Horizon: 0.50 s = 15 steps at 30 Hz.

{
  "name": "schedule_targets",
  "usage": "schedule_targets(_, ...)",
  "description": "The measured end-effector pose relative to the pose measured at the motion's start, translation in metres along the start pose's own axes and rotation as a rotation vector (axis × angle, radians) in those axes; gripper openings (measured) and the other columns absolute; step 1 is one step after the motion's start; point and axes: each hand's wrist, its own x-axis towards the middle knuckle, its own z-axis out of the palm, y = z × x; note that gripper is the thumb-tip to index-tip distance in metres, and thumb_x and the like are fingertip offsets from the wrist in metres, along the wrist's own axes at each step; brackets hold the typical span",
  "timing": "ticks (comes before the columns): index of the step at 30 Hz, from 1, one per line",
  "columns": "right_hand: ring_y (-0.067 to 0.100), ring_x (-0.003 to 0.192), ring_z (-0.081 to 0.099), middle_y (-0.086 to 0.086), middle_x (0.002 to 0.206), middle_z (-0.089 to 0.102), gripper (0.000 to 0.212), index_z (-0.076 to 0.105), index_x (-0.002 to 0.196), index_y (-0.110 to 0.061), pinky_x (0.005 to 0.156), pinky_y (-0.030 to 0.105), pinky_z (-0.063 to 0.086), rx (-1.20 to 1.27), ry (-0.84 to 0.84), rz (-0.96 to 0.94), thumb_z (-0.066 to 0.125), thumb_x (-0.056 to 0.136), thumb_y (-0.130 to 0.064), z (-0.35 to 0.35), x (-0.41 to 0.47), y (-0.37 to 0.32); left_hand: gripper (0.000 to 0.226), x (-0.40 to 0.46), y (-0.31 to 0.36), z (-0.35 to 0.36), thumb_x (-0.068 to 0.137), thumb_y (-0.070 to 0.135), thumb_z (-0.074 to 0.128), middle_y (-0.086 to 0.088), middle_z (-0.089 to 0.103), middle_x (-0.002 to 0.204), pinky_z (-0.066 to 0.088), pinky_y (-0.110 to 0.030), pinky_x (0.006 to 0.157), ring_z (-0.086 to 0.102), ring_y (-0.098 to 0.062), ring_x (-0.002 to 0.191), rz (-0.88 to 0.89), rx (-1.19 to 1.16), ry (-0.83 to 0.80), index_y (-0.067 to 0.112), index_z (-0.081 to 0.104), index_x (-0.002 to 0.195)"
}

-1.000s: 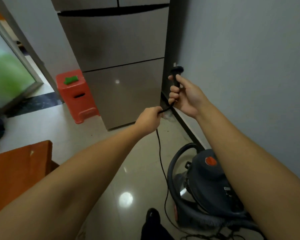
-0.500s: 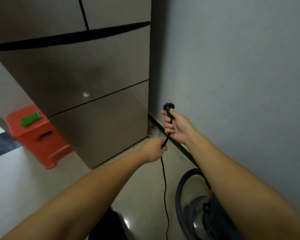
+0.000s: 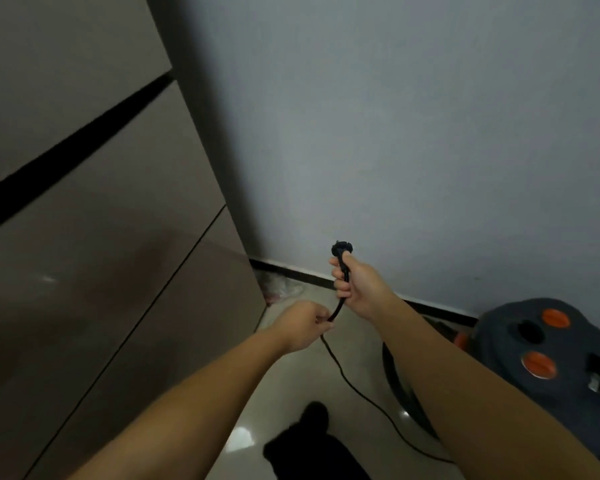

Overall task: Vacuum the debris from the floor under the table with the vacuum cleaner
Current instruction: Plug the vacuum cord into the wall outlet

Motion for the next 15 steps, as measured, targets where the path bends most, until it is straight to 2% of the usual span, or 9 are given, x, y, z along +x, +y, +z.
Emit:
schedule_targets(2, 0.004, 0.03, 0.032, -0.005, 0.047, 0.045, 0.033, 0.051, 0.087, -0.011, 0.031, 0.015, 0.024, 0.02, 0.062, -0.003, 0.031, 0.105, -0.03, -0.007, 0.022, -0.001, 0.024, 0.028, -0.01, -0.002, 0.093, 0.029, 0.055, -0.006, 0.065, 0.083, 0.042, -0.026, 0.07, 0.058, -0.021, 0.08, 0.037, 0.077, -0.058, 0.01, 0.069, 0.097)
schedule_targets(4, 0.004, 0.031, 0.032, -0.004, 0.051, 0.044, 0.033, 0.051, 0.087, -0.011, 0.032, 0.016, 0.024, 0.02, 0.122, 0.015, 0.032, 0.105, -0.03, -0.012, 0.043, -0.003, 0.026, 0.052, -0.018, -0.003, 0.094, 0.031, 0.052, -0.008, 0.068, 0.094, 0.044, -0.028, 0.075, 0.061, -0.023, 0.089, 0.059, 0.137, -0.087, 0.011, 0.068, 0.101)
schedule_targets(6, 0.005, 0.032, 0.032, -0.002, 0.057, 0.042, 0.033, 0.052, 0.087, -0.011, 0.033, 0.016, 0.024, 0.019, 0.17, 0.011, 0.032, 0.105, -0.029, -0.014, 0.064, -0.007, 0.026, 0.077, -0.026, -0.005, 0.094, 0.033, 0.05, -0.007, 0.067, 0.094, 0.044, -0.029, 0.074, 0.06, -0.023, 0.088, 0.078, 0.181, -0.117, 0.013, 0.067, 0.096)
schedule_targets(10, 0.004, 0.033, 0.031, -0.001, 0.063, 0.04, 0.032, 0.05, 0.086, -0.012, 0.034, 0.016, 0.023, -0.029, 0.233, 0.01, 0.031, 0.105, -0.028, -0.014, 0.112, -0.01, 0.023, 0.126, -0.053, 0.002, 0.094, 0.031, 0.05, -0.002, 0.057, 0.078, 0.038, -0.026, 0.066, 0.054, -0.02, 0.075, 0.077, 0.128, -0.131, 0.016, 0.057, 0.078)
schedule_targets(12, 0.004, 0.032, 0.03, -0.001, 0.063, 0.04, 0.031, 0.05, 0.087, -0.011, 0.033, 0.016, 0.022, -0.03, 0.263, -0.001, 0.031, 0.105, -0.028, -0.023, 0.142, 0.001, 0.024, 0.153, -0.072, 0.012, 0.094, 0.031, 0.05, -0.005, 0.059, 0.08, 0.038, -0.026, 0.066, 0.056, -0.022, 0.077, 0.102, 0.132, -0.172, 0.013, 0.059, 0.08)
schedule_targets(15, 0.003, 0.031, 0.029, -0.001, 0.062, 0.041, 0.03, 0.052, 0.089, -0.011, 0.031, 0.016, 0.02, -0.015, 0.315, -0.025, 0.033, 0.105, -0.028, -0.051, 0.195, 0.033, 0.03, 0.202, -0.107, 0.043, 0.096, 0.031, 0.048, -0.01, 0.067, 0.094, 0.042, -0.028, 0.072, 0.061, -0.025, 0.088, 0.178, 0.16, -0.256, 0.006, 0.065, 0.093)
